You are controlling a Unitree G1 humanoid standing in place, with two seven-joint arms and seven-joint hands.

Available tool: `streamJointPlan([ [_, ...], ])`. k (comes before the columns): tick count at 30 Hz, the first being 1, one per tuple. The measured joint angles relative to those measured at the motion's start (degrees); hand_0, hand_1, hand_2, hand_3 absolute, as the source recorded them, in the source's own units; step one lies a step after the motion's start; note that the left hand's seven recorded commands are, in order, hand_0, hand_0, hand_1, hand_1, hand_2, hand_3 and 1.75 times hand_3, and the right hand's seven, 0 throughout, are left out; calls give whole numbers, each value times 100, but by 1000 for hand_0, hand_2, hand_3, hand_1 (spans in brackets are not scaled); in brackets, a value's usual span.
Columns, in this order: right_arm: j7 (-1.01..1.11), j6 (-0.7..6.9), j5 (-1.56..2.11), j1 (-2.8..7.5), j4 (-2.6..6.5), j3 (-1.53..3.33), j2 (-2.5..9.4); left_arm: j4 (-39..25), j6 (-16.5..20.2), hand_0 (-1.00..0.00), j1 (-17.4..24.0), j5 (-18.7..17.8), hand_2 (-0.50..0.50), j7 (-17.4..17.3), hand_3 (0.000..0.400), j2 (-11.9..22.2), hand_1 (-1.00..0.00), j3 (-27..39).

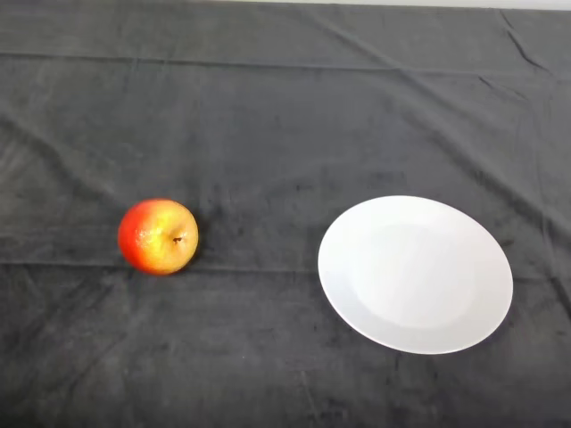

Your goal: Move the apple to the plate

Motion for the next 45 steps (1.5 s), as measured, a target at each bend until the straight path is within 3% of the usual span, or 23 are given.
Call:
streamJointPlan([
  [13,0,0,0,0,0,0,0,-6,-11,0,-1,270,0,-1,0,-38,0,-30],
  [26,0,2,1,1,-1,-1,-1,-119,-155,0,-8,763,0,-81,0,-515,0,-483],
  [45,0,2,2,0,-7,-3,-2,-237,-328,0,-39,1387,0,-533,0,-1007,0,-1057],
])
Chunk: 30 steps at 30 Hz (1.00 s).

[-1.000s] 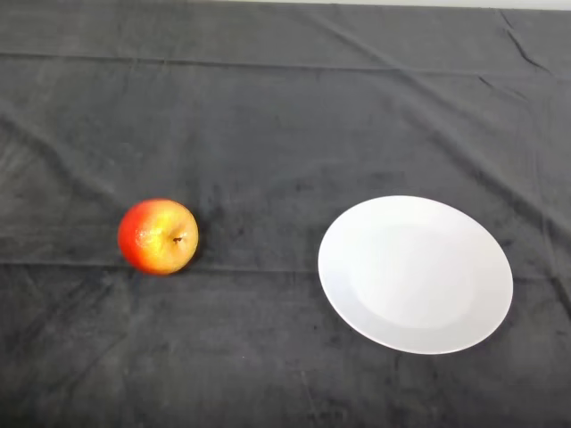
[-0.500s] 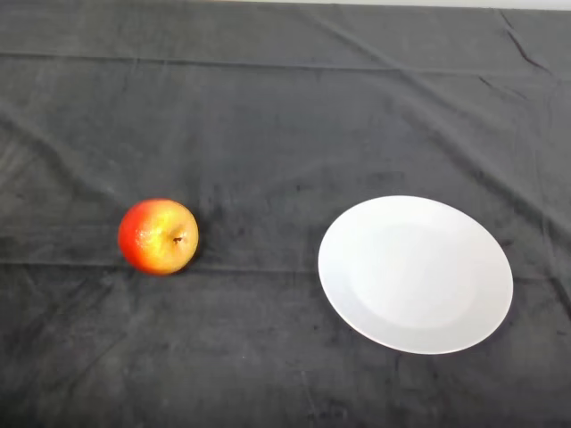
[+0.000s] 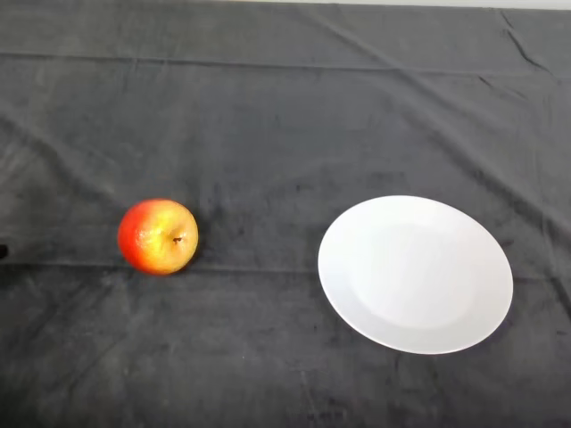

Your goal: Move the apple to the plate

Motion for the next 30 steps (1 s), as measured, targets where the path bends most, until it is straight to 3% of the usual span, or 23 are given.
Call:
streamJointPlan([
  [23,0,3,1,-1,-20,-8,-5,-10,-114,0,-39,378,0,-391,0,-764,0,-613],
  [30,0,4,1,-1,-21,-13,-7,-12,-120,0,-115,445,0,-508,0,-823,0,-810],
])
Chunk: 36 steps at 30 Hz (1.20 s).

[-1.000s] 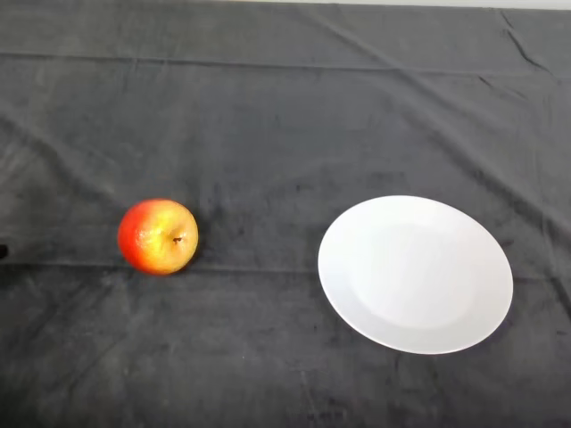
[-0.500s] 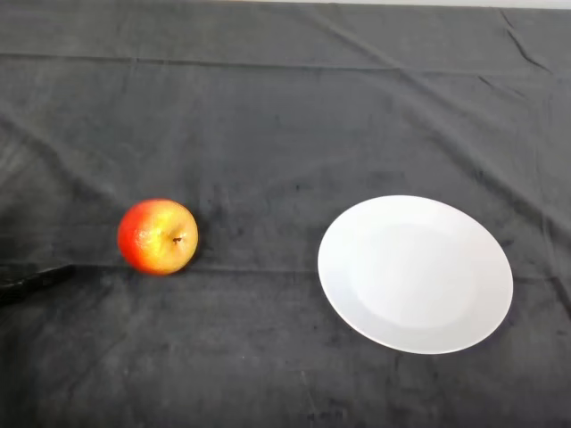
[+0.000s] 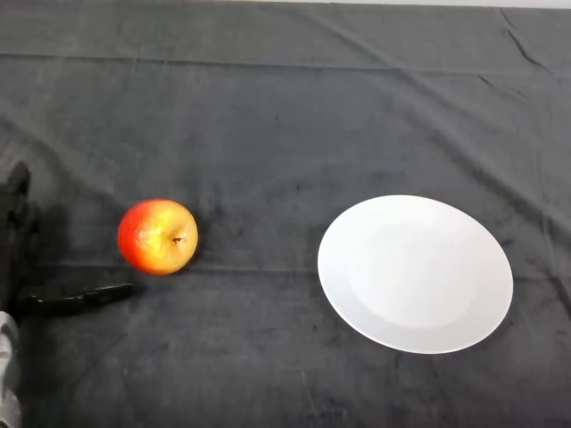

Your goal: Move the apple to the plate

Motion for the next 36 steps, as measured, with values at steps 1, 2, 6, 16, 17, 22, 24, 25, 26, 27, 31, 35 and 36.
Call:
streamJointPlan([
  [1,0,0,0,0,0,0,-1,0,0,0,-27,14,0,-15,0,-21,0,-15],
  [2,0,1,0,0,0,0,-1,0,0,0,-58,18,0,-19,0,-48,0,-23],
  [6,0,2,-1,0,-2,-3,-5,-1,2,0,-199,84,0,-62,0,-116,0,-189],
  [16,1,3,1,0,-19,-10,-5,-1,77,0,-385,333,0,-162,0,-288,0,-547],
  [17,1,3,1,0,-19,-9,-5,-1,90,0,-385,360,0,-162,0,-289,0,-620],
  [22,1,3,1,0,-23,-10,-5,-1,146,0,-395,535,0,-157,0,-319,0,-729],
  [24,1,4,0,0,-23,-9,-8,-1,148,0,-407,563,0,-139,0,-317,0,-828],
  [25,1,6,0,0,-23,-10,-9,-1,151,0,-415,574,75,-124,60,-317,-149,-869],
  [26,1,7,0,0,-24,-9,-8,-1,155,-71,-421,598,147,-112,146,-317,-365,-882],
  [27,1,7,1,0,-24,-10,-8,-1,155,-545,-426,639,27,-100,240,-317,-600,-890],
  [31,1,25,0,0,-24,-10,-11,-1,160,-1000,-479,697,-45,-58,400,-306,-910,-923],
  [35,1,27,1,0,-25,-11,-12,-1,192,-1000,-559,810,-2,-7,400,-268,-996,-974],
  [36,1,27,0,0,-25,-11,-12,-1,192,-1000,-568,811,0,13,400,-255,-1000,-1023],
])
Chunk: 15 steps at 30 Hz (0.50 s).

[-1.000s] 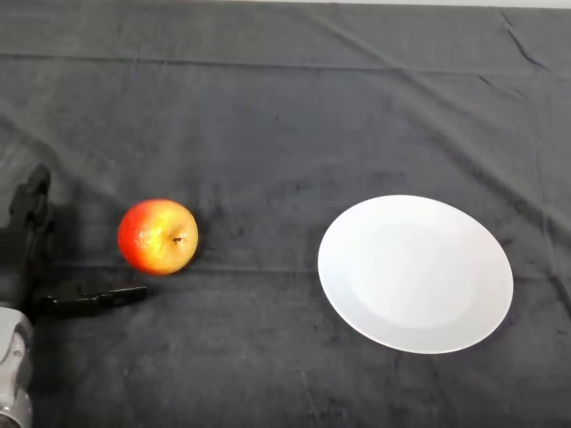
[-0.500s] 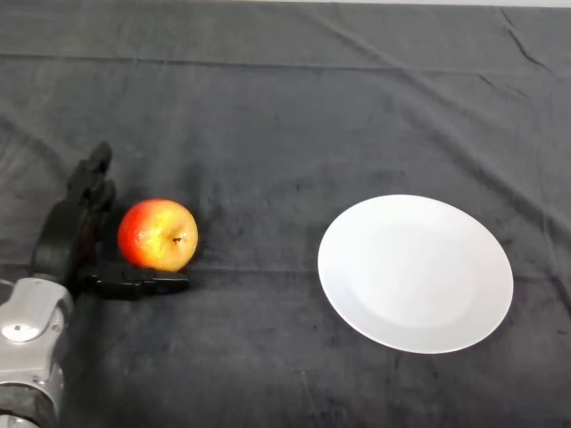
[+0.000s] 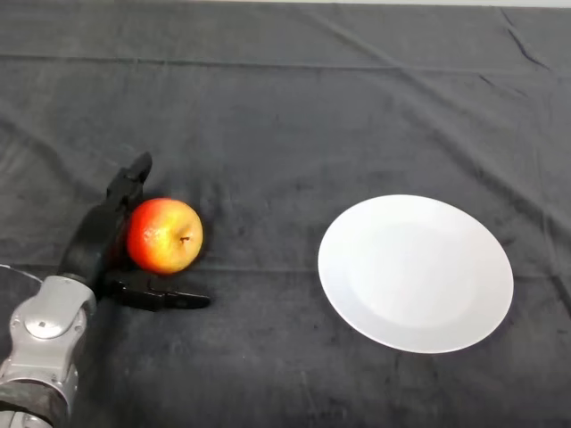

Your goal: Move the apple to the plate

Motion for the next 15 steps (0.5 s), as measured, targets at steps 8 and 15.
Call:
streamJointPlan([
  [8,0,2,0,0,-1,0,0,-7,132,-1000,-113,121,0,16,400,84,-1000,-75],
  [15,3,2,1,0,-17,0,0,-14,319,-1000,-428,244,0,15,400,88,-1000,-130],
])
